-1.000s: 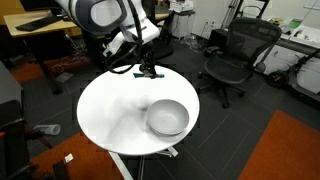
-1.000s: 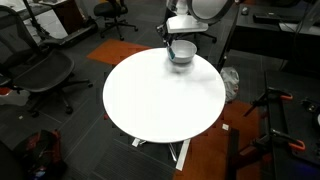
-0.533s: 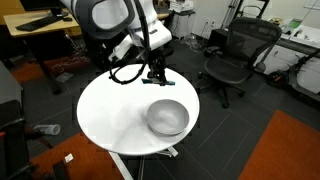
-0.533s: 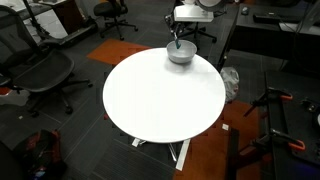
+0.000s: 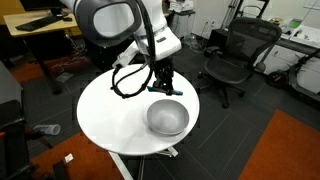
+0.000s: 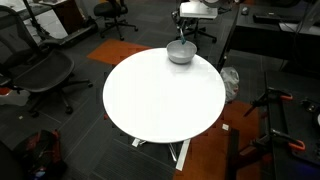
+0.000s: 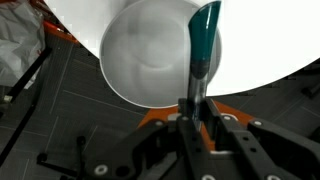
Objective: Put the marker in the bowl
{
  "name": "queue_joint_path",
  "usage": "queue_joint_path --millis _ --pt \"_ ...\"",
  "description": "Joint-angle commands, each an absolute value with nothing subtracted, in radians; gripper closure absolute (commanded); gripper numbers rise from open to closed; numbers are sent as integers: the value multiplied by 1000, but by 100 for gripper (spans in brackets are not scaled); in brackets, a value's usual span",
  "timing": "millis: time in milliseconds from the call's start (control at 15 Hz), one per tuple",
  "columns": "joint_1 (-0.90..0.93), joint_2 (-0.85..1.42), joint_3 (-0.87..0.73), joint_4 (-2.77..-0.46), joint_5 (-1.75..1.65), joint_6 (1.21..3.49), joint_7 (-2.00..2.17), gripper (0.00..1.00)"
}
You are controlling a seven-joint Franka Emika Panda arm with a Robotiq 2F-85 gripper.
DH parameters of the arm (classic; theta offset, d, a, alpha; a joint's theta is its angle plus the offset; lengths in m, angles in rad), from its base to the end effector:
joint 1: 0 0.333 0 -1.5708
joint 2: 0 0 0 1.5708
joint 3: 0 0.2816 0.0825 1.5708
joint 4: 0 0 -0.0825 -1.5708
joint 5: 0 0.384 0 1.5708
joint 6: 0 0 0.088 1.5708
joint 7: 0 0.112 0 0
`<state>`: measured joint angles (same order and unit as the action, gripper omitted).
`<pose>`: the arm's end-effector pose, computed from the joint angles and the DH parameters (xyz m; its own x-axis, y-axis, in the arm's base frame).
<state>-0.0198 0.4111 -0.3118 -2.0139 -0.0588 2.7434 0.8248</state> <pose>0.5913 -0.1952 0.2553 0.4409 -0.8325 0.3356 -0.8550 -0.5033 -0.1252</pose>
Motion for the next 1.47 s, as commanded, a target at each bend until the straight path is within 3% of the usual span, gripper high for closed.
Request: queue_joint_path --millis 0,867,933,1067,1400 --pt "-39 428 -309 -2000 -41 2731 797 95" --pt "-77 554 -298 -1936 24 2743 776 95" --pt "-79 561 -296 -1929 28 2741 774 56" --pt "-89 568 -285 -1921 44 2736 760 49" --pt "-97 544 -269 -1939 76 2732 700 12"
